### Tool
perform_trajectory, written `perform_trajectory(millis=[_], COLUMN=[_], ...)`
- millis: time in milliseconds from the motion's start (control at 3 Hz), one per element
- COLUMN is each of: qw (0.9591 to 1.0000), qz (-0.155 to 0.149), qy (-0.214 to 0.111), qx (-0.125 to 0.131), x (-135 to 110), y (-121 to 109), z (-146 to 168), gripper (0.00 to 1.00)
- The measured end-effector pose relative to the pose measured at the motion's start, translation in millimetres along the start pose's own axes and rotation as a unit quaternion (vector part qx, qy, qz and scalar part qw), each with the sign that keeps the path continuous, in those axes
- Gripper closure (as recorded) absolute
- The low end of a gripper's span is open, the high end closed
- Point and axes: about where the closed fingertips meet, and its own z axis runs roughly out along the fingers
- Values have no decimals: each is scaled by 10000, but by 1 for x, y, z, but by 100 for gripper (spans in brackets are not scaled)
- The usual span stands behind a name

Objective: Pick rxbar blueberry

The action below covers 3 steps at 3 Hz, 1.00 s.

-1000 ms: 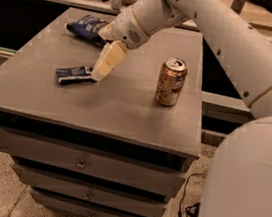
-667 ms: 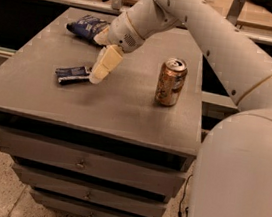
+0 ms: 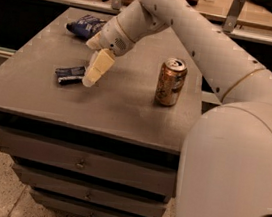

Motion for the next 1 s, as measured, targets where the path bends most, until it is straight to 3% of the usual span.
perform_trajectory(millis=[667, 1000], qw=[9997, 9990], qz=[-42, -45], qy=[-47, -114], qx=[-234, -430], x=[3, -1], y=[-3, -2], z=[29, 40], gripper=[0, 19])
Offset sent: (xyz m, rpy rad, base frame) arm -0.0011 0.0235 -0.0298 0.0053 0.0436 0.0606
